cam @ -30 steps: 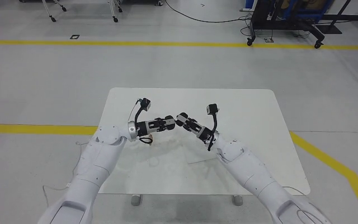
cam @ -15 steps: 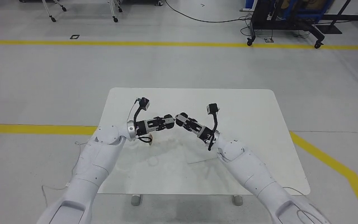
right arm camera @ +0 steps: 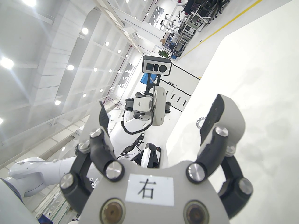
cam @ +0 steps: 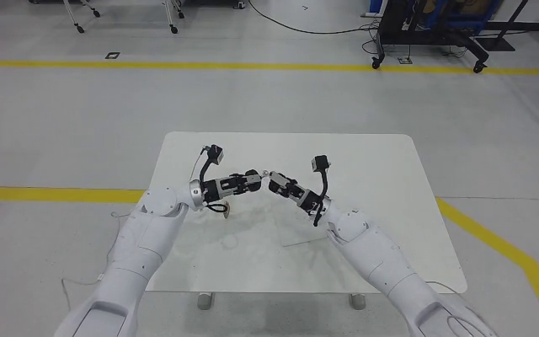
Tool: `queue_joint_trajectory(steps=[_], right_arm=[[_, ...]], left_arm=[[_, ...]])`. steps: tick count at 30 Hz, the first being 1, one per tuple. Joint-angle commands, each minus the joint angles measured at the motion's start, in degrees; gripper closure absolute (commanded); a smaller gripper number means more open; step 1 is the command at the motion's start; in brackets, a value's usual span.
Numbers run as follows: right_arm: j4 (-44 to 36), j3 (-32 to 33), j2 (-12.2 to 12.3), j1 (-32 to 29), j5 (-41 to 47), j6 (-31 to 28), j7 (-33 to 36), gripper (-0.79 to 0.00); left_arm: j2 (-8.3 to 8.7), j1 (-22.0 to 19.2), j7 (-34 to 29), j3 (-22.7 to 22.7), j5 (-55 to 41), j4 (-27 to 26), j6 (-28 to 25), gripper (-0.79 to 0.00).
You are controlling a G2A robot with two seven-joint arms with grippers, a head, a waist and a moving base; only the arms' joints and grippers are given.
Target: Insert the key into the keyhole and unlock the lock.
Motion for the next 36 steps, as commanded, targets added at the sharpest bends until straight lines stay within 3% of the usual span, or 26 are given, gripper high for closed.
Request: queue_joint_trajectory(steps=[1, 3, 8, 13, 16, 19, 24, 27, 29, 36], right_arm=[[0.00, 0.00, 0.00, 0.00, 0.00, 0.00, 0.00, -0.785], [1.49, -0.28, 0.83, 1.40, -12.35, 2.12, 1.00, -0.785], [-0.12, 5.65, 3.11, -0.34, -11.95, 2.74, 3.68, -0.785], [-5.73, 9.74, 5.15, -3.97, -2.00, 3.99, 17.87, -0.785], [-7.51, 10.74, 5.87, -4.95, 6.75, 8.97, 29.20, -0.785], [-7.89, 11.44, 6.36, -4.77, 10.01, 13.26, 35.50, -0.785], [-7.54, 11.35, 6.52, -4.40, 11.98, 16.50, 39.30, -0.579], [-6.86, 10.87, 6.39, -3.94, 11.55, 17.75, 38.64, -0.376], [-6.85, 10.04, 6.18, -3.74, 11.38, 18.56, 38.52, -0.336], [-6.62, 7.72, 5.52, -2.85, 11.83, 19.41, 40.04, -0.317]], left_arm=[[0.08, 0.42, 0.96, -0.10, -0.05, -0.74, 1.80, 0.000], [0.31, 0.30, 0.95, -0.81, -0.67, -0.83, 3.48, 0.000], [1.01, -1.53, -7.07, -2.36, -4.56, 1.80, 7.60, 0.000], [0.87, -3.37, -17.85, -1.57, -9.96, 4.33, 10.75, 0.000], [0.75, -4.19, -21.74, -0.06, -8.96, 5.17, 10.46, 0.000], [0.65, -4.70, -24.06, 1.48, -7.78, 5.01, 10.66, 0.000], [0.72, -4.79, -23.89, 3.41, -5.99, 3.77, 10.48, 0.000], [0.93, -4.69, -24.08, 4.16, -5.85, 3.02, 10.68, 0.000], [1.09, -4.56, -24.22, 4.78, -5.56, 2.33, 10.82, 0.000], [1.69, -4.36, -23.87, 6.37, -5.25, 1.29, 10.46, 0.000]])
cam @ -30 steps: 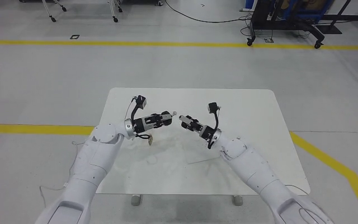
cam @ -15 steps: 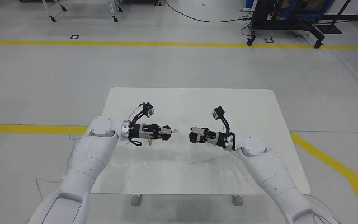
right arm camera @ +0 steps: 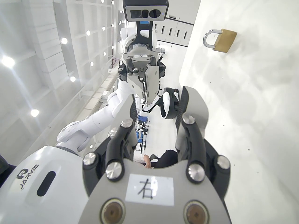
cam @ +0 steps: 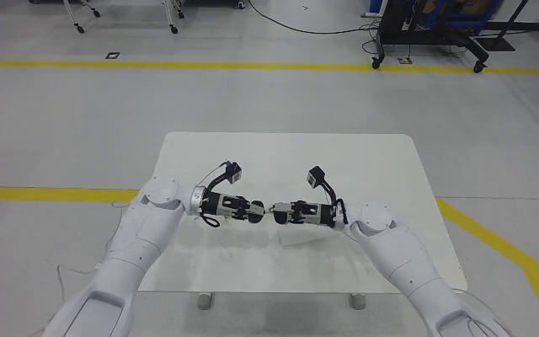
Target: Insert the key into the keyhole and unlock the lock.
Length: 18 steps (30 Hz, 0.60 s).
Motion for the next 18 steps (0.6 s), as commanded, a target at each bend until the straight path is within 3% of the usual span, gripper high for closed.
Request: queue_joint_trajectory(steps=[1, 18], right_arm=[[0.21, -0.30, -0.10, 0.23, 0.23, -0.04, 0.43, -0.314], [-0.10, -0.96, -0.29, 0.29, 1.21, 0.16, 1.70, -0.191]], left_arm=[[0.15, -0.03, 0.11, 0.41, -0.08, -0.15, -0.10, 0.000], [1.12, -0.71, 1.41, 3.43, -0.96, -0.35, -1.41, 0.000]])
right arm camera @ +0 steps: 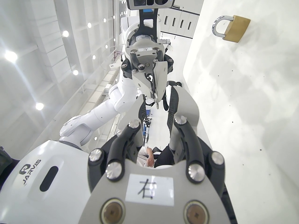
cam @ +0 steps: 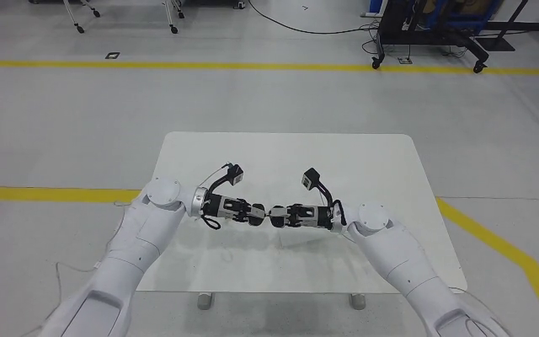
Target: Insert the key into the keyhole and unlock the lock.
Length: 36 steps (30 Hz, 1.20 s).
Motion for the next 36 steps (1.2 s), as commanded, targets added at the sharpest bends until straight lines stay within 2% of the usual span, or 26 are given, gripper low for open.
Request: queue_joint_trajectory(steps=[1, 7, 11, 17, 18, 19, 26, 34, 36], right_arm=[[0.04, -0.03, -0.02, -0.01, -0.01, -0.12, -0.23, -0.188], [0.23, -0.46, -0.11, 0.19, -0.50, -0.05, -0.13, -0.108], [0.33, -0.58, -0.15, 0.28, -0.66, -0.04, -0.30, 0.000], [0.41, -0.57, -0.13, 0.31, -0.98, -0.12, -0.45, 0.000], [0.43, -0.56, -0.12, 0.30, -1.01, -0.12, -0.45, 0.000], [0.44, -0.51, -0.09, 0.33, -1.13, -0.17, -0.46, 0.000], [0.96, 3.95, 1.10, -0.23, -2.91, -3.63, -4.37, 0.000], [-6.24, 15.33, 4.22, -7.50, -3.54, -7.00, -9.61, 0.000], [-6.24, 15.33, 4.22, -7.50, -3.54, -7.00, -9.61, 0.000]], left_arm=[[0.13, -0.07, 0.42, 0.25, 0.08, 0.00, -0.41, 0.000], [0.44, -0.21, 1.03, 1.29, 0.08, -0.28, -1.02, 0.000], [0.64, -0.33, 1.44, 1.88, -0.08, -0.36, -1.44, 0.000], [0.88, -0.59, 2.43, 2.58, -0.23, 0.07, -2.42, 0.000], [0.89, -0.66, 2.88, 2.52, -0.33, 0.61, -2.87, -0.256], [0.88, -0.77, 3.13, 2.48, -0.35, 1.03, -3.12, -0.785], [0.88, -0.77, 3.13, 2.48, -0.35, 1.03, -3.12, -0.785], [0.88, -0.77, 3.13, 2.48, -0.35, 1.03, -3.12, -0.785], [0.91, -0.31, 5.02, 2.17, -0.40, 0.37, -3.29, -0.785]])
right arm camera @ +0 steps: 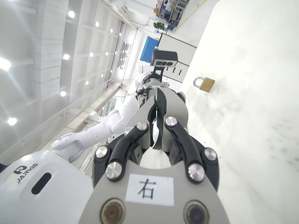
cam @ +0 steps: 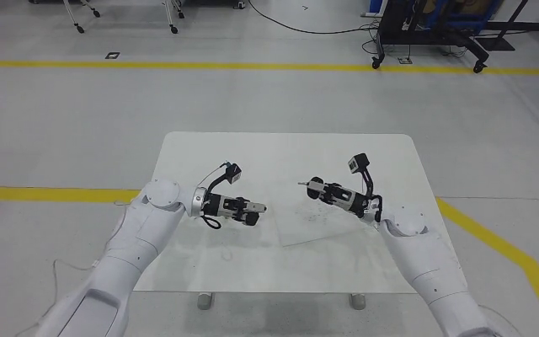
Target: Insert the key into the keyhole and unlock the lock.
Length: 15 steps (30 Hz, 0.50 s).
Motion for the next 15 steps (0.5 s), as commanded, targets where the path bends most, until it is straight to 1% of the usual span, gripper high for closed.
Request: queue_joint_trajectory(steps=[1, 4, 7, 8, 9, 10, 12, 15], right_arm=[[0.09, -0.07, -0.03, 0.10, 0.02, 0.02, 0.05, 0.000], [0.09, -0.07, -0.03, 0.10, 0.02, 0.02, 0.05, 0.000], [0.09, -0.07, -0.03, 0.10, 0.02, 0.02, 0.05, 0.000], [0.09, -0.07, -0.03, 0.10, 0.02, 0.02, 0.05, 0.000], [0.09, -0.07, -0.03, 0.10, 0.02, 0.02, 0.05, 0.000], [0.09, -0.07, -0.03, 0.10, 0.02, 0.02, 0.05, 0.000], [0.09, -0.07, -0.03, 0.10, 0.02, 0.02, 0.05, 0.000], [0.09, -0.07, -0.03, 0.10, 0.02, 0.02, 0.05, 0.000]], left_arm=[[0.13, 0.93, 2.95, -0.59, -0.05, -1.51, -0.64, -0.785], [0.72, 2.46, 4.82, -2.41, -0.67, -4.19, -1.91, -0.785], [1.80, 3.19, 8.04, -4.40, 4.59, -6.98, -3.01, -0.785], [2.42, 3.03, 10.62, -5.46, 9.34, -7.91, -3.22, -0.785], [3.12, 2.98, 14.49, -6.24, 17.05, -9.81, -2.85, -0.785], [3.68, 4.05, 17.69, -6.86, 22.55, -13.17, -2.23, -0.785], [5.05, 7.10, 21.74, -9.23, 31.96, -20.71, 0.00, -0.785], [7.00, 13.35, 25.95, -14.82, 39.78, -31.69, 5.13, -0.785]])
